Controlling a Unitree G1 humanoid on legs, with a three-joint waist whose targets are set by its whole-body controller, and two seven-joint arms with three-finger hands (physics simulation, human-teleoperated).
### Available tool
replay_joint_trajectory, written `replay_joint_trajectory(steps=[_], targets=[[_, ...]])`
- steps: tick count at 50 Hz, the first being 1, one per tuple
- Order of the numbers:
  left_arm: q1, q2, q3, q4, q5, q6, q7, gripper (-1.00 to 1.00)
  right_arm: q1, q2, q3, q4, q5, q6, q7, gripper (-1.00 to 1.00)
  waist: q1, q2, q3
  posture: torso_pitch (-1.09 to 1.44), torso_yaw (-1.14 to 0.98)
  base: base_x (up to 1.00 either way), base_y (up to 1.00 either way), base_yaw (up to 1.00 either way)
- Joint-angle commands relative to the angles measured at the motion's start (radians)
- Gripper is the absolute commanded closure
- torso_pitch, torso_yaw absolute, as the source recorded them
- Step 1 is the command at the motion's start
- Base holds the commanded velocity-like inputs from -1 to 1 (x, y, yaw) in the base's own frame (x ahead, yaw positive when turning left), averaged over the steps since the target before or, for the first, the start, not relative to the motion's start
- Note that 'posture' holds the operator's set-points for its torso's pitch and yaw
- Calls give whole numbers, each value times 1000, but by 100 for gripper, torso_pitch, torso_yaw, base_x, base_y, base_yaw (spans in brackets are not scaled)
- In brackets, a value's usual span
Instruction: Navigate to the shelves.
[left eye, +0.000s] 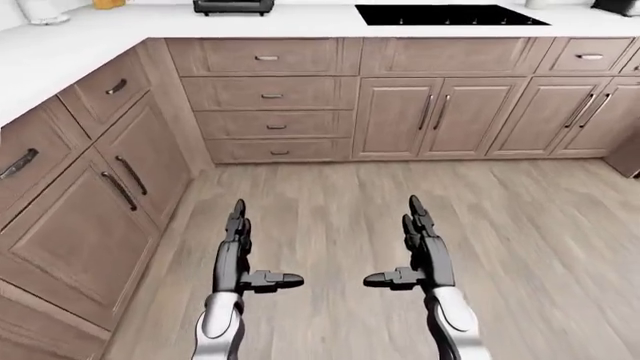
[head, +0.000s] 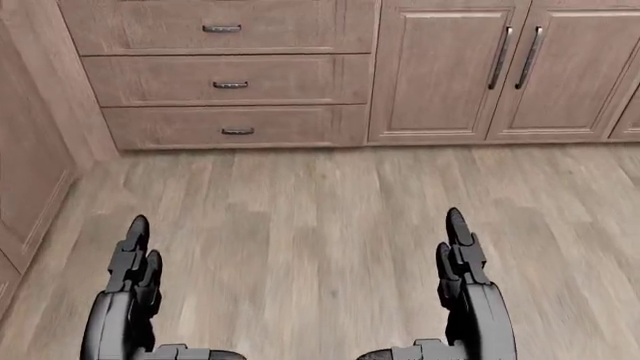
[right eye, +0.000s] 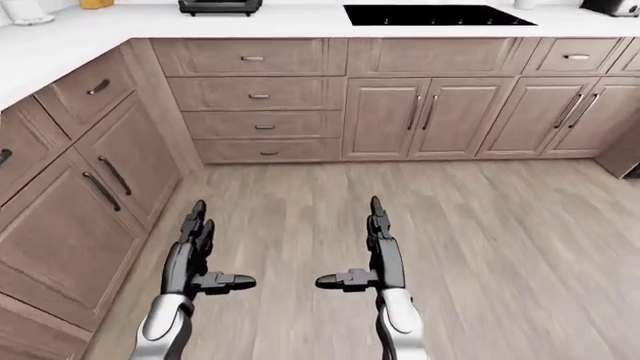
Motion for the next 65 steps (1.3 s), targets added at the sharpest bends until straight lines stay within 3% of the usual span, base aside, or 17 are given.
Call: replay_joint_trajectory(steps=[1,2,8,14,17,18,20,26,31,32,41,46,47,50,55,60,65], targets=[[-18,-3,-7,-35,-2,-26,-3,-100,-16,-6,-8,-26,1,-28,-2,-100,-4,-11,-15,0,0,31,-8,0],[-18,-3,-7,-35,-2,-26,-3,-100,-16,-6,-8,-26,1,-28,-3,-100,-6,-46,-29,0,0,31,-9,0],[-18,-3,-7,-35,-2,-26,-3,-100,-17,-6,-11,-23,4,-29,-3,-100,-38,-18,-10,0,0,32,-9,0],[-18,-3,-7,-35,-2,-26,-3,-100,-16,-6,-10,-29,3,-24,-5,-100,-49,41,-1,0,0,32,-9,0],[-18,-3,-7,-35,-2,-26,-3,-100,-15,-6,-9,-29,3,-24,-4,-100,-48,115,-26,0,0,33,-8,0],[-18,-3,-7,-35,-2,-26,-3,-100,-15,-6,-9,-33,3,-21,-4,-100,-36,70,-11,0,0,34,-10,0],[-18,-3,-7,-35,-2,-26,-3,-100,-14,-6,-8,-34,2,-22,-4,-100,-30,93,-3,0,0,33,-9,0],[-18,-3,-7,-35,-2,-26,-3,-100,-19,-6,-9,-20,1,-29,-2,-100,-10,53,-9,0,0,33,-9,0],[-18,-3,-7,-35,-2,-26,-3,-100,-19,-7,-8,-19,2,-30,-1,-100,-9,-52,-33,0,0,33,-9,0],[-18,-3,-7,-35,-2,-26,-3,-100,-18,-7,-8,-21,1,-29,-2,-100,-19,-22,-23,0,0,34,-8,0],[-18,-3,-7,-35,-2,-26,-3,-100,-18,-6,-9,-26,2,-24,-3,-100,-46,15,1,0,0,33,-9,0],[-18,-3,-7,-35,-2,-26,-3,-100,-18,-6,-9,-25,2,-26,-3,-100,-48,114,-28,0,0,33,-9,0],[-18,-3,-7,-35,-2,-26,-3,-100,-17,-6,-9,-27,2,-25,-3,-100,-37,70,-10,0,0,33,-9,0],[-18,-3,-7,-35,-2,-26,-3,-100,-17,-6,-8,-28,1,-24,-4,-100,-27,92,-8,0,0,34,-9,0],[-18,-3,-7,-35,-2,-26,-3,-100,-15,-5,-6,-35,0,-20,-4,-100,-11,55,-11,0,0,33,-9,0],[-18,-3,-7,-35,-2,-26,-3,-100,-16,-6,-7,-31,0,-23,-3,-100,-8,-44,-31,0,0,33,-8,0],[-18,-3,-7,-35,-2,-26,-3,-100,-16,-6,-6,-32,-1,-20,-2,-100,-35,-37,-13,0,0,26,-1,0]])
